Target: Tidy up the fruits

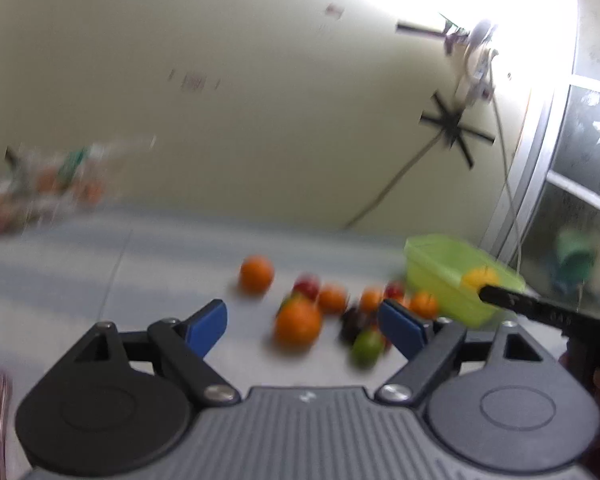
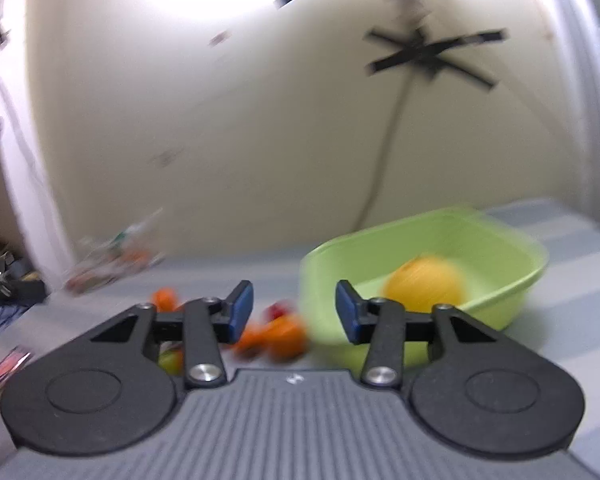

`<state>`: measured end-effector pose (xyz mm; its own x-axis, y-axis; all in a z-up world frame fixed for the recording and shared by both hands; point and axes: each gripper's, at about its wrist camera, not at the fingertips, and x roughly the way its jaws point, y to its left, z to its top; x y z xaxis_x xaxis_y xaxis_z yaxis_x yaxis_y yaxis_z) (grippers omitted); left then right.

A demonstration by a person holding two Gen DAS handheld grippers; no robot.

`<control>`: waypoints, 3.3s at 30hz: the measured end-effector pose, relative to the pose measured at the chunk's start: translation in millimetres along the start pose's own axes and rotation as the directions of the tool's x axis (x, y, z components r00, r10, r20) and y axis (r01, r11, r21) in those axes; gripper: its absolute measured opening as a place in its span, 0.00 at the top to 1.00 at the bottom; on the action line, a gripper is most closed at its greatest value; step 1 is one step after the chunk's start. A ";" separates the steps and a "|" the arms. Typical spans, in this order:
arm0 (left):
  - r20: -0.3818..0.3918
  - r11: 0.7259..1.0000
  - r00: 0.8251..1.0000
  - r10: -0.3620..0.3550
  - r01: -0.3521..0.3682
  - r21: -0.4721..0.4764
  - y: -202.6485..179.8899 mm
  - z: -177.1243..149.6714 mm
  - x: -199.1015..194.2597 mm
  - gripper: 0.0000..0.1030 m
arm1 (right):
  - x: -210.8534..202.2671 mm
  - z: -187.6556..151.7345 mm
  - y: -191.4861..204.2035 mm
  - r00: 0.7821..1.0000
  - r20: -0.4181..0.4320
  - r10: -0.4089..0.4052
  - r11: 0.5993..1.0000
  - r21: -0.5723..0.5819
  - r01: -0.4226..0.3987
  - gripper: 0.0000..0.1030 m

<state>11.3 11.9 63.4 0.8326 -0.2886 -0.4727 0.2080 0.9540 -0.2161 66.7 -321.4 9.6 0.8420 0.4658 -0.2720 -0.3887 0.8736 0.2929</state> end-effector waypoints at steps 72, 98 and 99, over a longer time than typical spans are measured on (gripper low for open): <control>-0.190 0.956 0.953 -0.235 0.262 0.131 -186.0 45.6 210.6 0.74 | 2.1 10.3 -60.8 0.911 0.056 -0.408 0.901 -0.134 0.412 0.69; -0.039 0.988 0.992 0.120 -0.115 0.107 -37.0 -32.0 47.2 0.52 | -20.1 -15.8 1.1 0.945 0.217 -0.244 0.937 -0.197 0.287 0.57; -0.043 0.985 0.989 0.144 -0.138 0.104 -31.3 -36.2 44.8 0.52 | -19.6 -18.0 9.3 0.956 0.197 -0.218 0.945 -0.202 0.257 0.57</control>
<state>23.5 -33.9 18.0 0.8308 -0.1519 -0.5354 0.1431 0.9880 -0.0583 39.8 -319.8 1.2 0.9633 0.2273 -0.1432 -0.2266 0.9738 0.0212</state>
